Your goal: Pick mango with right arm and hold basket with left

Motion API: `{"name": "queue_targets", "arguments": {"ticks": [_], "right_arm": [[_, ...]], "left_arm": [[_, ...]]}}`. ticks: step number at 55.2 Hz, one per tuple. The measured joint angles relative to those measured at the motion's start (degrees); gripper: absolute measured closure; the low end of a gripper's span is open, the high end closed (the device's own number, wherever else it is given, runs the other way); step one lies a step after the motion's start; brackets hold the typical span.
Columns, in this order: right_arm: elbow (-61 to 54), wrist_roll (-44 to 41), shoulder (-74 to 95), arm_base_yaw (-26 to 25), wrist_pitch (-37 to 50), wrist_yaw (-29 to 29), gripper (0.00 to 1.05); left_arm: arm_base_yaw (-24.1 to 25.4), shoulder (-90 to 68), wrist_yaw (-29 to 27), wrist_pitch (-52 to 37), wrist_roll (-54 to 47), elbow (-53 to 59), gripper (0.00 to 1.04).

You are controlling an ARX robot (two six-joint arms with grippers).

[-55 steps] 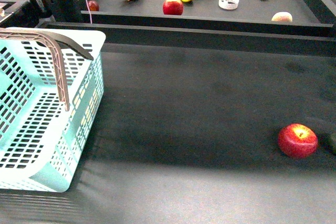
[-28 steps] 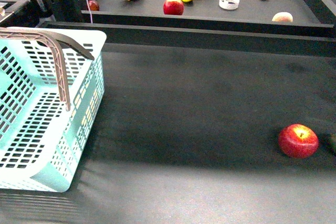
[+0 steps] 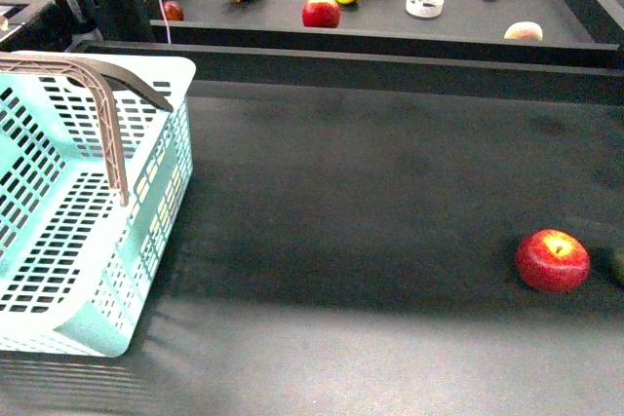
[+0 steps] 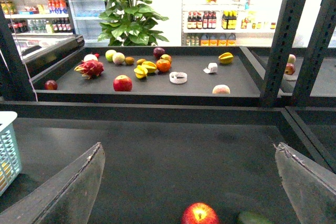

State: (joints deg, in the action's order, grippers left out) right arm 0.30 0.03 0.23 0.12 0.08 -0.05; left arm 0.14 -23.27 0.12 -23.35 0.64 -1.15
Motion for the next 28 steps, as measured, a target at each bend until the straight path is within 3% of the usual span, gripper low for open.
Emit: {"name": "queue_targets", "arguments": {"ticks": [28], "right_arm": [[0.0,0.0,0.0,0.0,0.0,0.0,0.08]], "left_arm": [[0.0,11.8,-0.1,11.6,-0.2,0.0,1.01]]}}
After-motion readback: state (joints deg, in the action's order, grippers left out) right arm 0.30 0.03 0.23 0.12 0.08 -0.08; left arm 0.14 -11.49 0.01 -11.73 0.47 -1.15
